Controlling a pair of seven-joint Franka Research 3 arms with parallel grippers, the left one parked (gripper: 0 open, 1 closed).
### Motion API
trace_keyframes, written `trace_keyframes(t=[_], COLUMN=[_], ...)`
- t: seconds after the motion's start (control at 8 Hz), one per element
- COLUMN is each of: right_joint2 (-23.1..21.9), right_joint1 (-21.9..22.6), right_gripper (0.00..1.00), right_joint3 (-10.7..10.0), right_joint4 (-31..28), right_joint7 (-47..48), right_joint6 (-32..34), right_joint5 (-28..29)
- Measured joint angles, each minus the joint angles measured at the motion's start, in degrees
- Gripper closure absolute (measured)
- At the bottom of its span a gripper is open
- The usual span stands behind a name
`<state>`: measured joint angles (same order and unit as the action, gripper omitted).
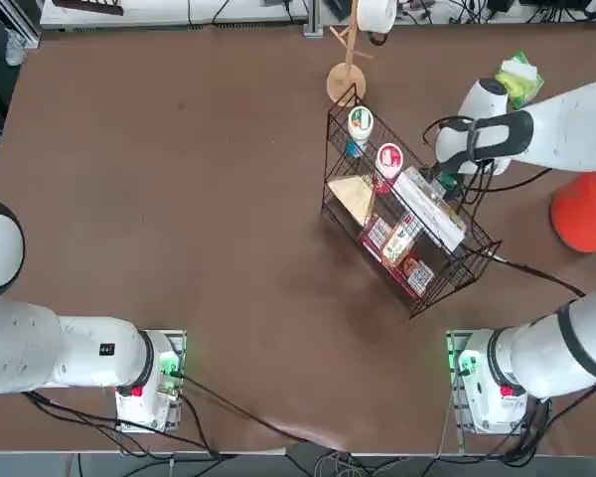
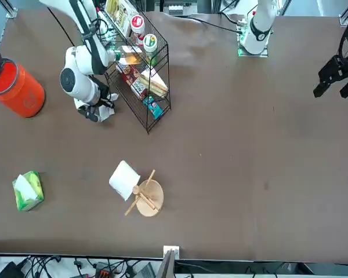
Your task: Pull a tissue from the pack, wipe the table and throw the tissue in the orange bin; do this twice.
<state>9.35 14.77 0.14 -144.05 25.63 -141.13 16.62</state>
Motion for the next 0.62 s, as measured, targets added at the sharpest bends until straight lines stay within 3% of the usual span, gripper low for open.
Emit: trace_keyframes(t=[0.62], right_joint2=[0.18], right_joint1=[-4.82], right_gripper=[0.99], right_joint3=[-0.16], right_joint4=[0.01], right_joint7=[-3.45], right_joint6=[0.00], right_joint5=[-3.17])
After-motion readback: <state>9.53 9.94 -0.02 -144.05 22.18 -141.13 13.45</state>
